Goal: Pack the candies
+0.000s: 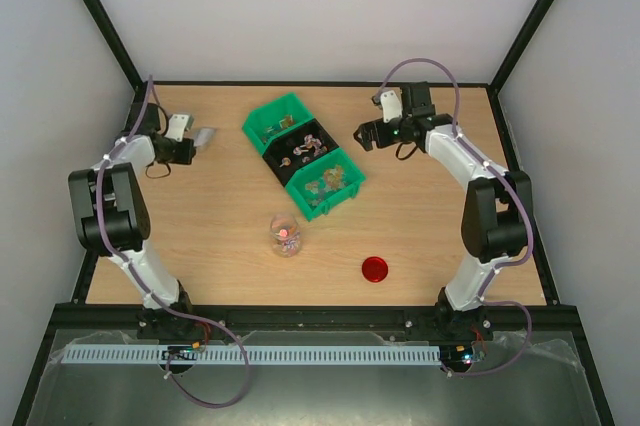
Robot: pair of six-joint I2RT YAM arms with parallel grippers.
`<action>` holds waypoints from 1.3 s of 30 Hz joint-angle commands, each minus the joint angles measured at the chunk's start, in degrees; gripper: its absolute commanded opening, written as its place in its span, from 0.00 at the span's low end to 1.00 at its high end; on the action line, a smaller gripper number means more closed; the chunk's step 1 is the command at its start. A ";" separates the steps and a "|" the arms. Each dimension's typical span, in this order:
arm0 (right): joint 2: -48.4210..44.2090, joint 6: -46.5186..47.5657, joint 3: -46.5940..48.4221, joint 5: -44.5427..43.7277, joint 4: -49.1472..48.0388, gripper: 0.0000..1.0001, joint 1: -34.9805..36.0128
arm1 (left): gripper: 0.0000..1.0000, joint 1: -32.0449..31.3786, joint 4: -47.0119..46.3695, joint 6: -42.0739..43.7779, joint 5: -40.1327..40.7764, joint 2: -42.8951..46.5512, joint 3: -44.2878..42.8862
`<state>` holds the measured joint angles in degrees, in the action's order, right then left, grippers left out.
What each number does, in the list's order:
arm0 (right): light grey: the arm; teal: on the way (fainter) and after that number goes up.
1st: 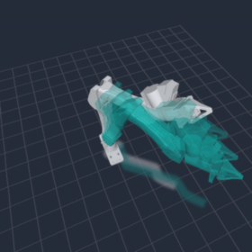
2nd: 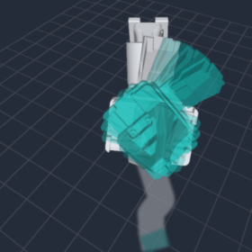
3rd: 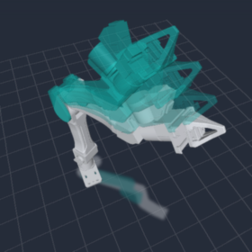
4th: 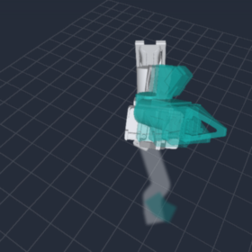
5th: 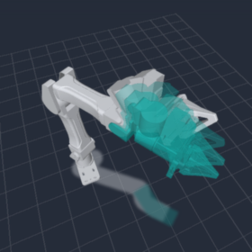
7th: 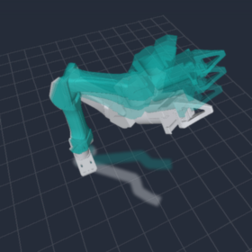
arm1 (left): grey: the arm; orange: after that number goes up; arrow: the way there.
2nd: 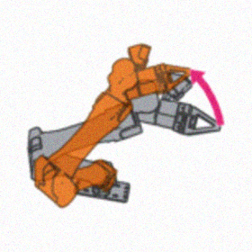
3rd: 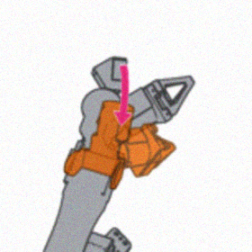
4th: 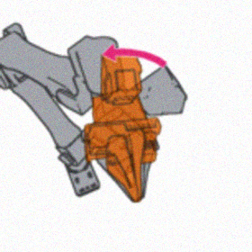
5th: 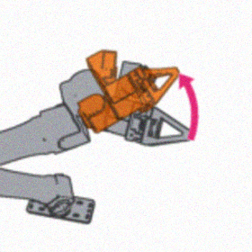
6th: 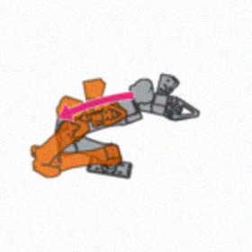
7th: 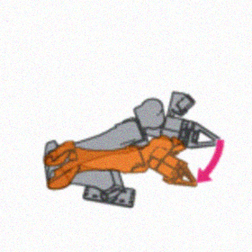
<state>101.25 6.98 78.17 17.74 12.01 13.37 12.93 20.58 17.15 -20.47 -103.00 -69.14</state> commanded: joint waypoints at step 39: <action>-3.72 21.35 -5.16 11.27 27.60 0.99 -2.78 | 0.99 0.25 11.85 7.66 -3.17 3.82 -7.93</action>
<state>99.63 22.48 75.11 27.51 32.18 10.68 12.93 27.75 24.18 -21.43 -103.15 -73.21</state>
